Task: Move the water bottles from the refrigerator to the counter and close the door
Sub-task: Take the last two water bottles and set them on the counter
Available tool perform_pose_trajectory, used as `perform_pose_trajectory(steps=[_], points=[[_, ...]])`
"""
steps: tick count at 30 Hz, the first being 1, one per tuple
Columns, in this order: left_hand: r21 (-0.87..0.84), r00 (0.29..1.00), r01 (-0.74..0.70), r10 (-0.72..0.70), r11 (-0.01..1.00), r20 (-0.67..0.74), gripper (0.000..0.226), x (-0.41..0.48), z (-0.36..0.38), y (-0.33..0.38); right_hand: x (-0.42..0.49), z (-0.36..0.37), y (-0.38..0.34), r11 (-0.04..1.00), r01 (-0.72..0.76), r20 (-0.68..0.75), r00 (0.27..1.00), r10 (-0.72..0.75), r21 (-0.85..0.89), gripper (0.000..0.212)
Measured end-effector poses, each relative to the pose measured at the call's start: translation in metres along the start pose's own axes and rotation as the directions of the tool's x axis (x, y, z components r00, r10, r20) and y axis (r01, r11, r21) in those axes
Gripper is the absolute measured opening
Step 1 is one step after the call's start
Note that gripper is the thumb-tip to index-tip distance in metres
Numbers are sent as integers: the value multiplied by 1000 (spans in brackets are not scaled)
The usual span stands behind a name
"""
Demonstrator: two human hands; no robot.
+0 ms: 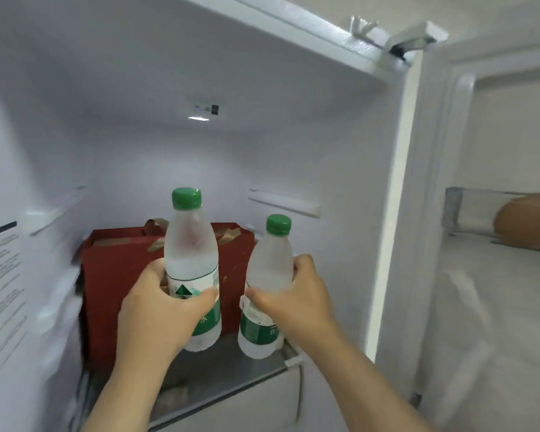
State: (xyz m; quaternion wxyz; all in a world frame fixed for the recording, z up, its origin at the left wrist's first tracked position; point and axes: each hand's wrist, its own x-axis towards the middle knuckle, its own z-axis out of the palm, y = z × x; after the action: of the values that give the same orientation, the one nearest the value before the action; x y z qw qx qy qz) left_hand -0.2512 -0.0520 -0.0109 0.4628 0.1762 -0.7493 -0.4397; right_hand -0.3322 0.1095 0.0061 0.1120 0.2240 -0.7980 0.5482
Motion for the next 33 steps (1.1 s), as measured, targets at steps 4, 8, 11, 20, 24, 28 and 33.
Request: perform_pose_trajectory(steps=[4,8,11,20,24,28,33], points=[[-94,994,-63,71,994,88,41,-47,-5,69,-54,-84,-25,999,34,-30,999,-34,-11,59],[-178,968,-96,133,979,214,47,-116,-4,140,-126,-177,-44,998,49,-124,991,-52,-29,57],[-177,934,-135,184,975,306,65,-182,1,196,-195,-247,-56,994,51,-171,983,-67,-94,60],[-518,737,-277,524,809,425,69,-378,26,341,-395,-421,-88,899,-227,-625,778,-64,-374,78],[-653,610,-218,623,726,489,65,-450,63,398,-456,-496,-85,829,-351,-727,680,-95,-436,74],[-736,491,-91,674,671,553,56,-522,116,453,-506,-563,-71,755,-452,-795,588,-149,-475,66],[-796,338,26,744,604,576,55,-606,175,499,-553,-632,-43,675,-585,-869,463,-178,-450,66]])
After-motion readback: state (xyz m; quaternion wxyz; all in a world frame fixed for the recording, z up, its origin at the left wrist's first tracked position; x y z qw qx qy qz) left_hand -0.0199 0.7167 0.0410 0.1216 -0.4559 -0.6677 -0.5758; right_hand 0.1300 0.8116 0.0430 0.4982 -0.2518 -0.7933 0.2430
